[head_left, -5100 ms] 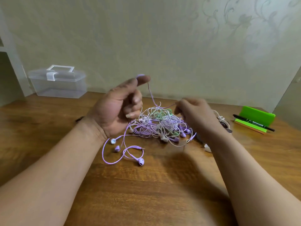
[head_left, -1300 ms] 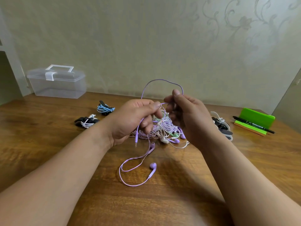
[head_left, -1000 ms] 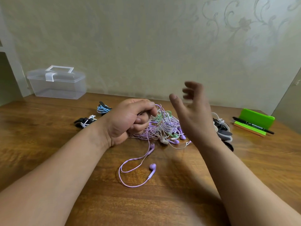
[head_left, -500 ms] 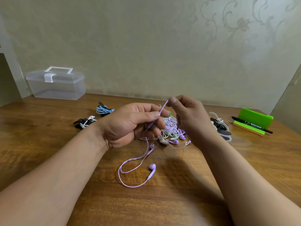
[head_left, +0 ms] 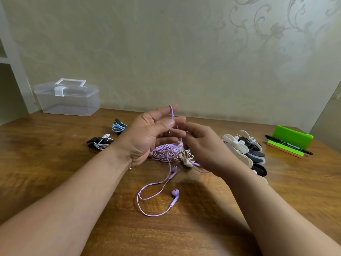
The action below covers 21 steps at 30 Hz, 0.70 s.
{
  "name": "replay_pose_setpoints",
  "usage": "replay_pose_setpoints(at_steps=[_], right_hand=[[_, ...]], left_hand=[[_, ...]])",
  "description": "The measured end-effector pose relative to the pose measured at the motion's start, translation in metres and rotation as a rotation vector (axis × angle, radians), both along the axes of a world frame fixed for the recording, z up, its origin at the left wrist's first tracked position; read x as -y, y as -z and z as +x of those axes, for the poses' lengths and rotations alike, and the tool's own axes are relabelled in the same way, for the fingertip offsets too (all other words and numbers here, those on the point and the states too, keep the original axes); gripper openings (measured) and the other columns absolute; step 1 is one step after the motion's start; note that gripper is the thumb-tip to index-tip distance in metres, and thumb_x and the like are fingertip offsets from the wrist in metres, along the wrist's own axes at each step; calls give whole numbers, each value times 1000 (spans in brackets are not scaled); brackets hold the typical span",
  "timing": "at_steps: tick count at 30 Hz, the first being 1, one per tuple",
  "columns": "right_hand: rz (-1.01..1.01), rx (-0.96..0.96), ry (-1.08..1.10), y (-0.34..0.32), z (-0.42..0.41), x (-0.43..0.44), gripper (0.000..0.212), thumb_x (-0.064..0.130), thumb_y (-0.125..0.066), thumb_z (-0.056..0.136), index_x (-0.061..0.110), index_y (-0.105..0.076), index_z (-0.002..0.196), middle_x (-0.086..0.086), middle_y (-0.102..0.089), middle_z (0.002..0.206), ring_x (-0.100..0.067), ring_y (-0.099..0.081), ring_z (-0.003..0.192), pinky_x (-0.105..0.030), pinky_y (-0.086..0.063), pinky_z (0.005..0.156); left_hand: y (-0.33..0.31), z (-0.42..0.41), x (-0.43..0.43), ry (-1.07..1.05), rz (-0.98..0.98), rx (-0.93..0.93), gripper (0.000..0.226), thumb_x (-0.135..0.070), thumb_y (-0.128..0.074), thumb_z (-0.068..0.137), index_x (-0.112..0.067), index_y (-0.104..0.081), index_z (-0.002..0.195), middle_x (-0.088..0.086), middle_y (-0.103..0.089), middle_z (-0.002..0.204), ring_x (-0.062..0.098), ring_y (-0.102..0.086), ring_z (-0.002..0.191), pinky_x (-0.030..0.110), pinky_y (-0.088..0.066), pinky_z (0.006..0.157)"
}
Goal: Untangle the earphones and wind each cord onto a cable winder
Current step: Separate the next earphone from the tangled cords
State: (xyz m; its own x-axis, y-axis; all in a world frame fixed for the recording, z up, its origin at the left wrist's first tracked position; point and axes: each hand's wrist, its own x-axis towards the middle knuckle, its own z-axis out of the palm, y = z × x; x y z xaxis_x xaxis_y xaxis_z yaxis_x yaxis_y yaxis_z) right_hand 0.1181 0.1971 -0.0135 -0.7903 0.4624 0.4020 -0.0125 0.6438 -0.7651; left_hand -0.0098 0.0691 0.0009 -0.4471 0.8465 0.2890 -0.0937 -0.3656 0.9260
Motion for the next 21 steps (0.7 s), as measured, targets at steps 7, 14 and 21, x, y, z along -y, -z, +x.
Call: replay_pose_setpoints(at_steps=[7,14,21], right_hand=[[334,97,138,-5,5,3,19,30,-63,102,22,-70,86,10,-53,59,-7,-48,59,-24,-31,53],[175,-102,107,-25,17,-4,21,30,-77,94,18,-69,79,12,-56,57,-3,-44,54,-22,-34,54],[-306,-171,-139,-27,22,-12,19,24,-70,97,8,-67,87,3,-61,61,-5,-37,47,-20,-33,48]], left_hand=[[7,-6,1,-230,-163,-419,47,-5,-56,104,-14,-50,150,1,-74,120,11,-70,66,19,-56,62],[3,-2,10,-23,-269,-619,34,-9,-60,103,-32,-70,127,5,-79,103,18,-71,67,31,-59,69],[-7,4,19,231,-282,-415,37,-15,-62,95,-19,-66,131,11,-78,106,17,-69,56,26,-58,61]])
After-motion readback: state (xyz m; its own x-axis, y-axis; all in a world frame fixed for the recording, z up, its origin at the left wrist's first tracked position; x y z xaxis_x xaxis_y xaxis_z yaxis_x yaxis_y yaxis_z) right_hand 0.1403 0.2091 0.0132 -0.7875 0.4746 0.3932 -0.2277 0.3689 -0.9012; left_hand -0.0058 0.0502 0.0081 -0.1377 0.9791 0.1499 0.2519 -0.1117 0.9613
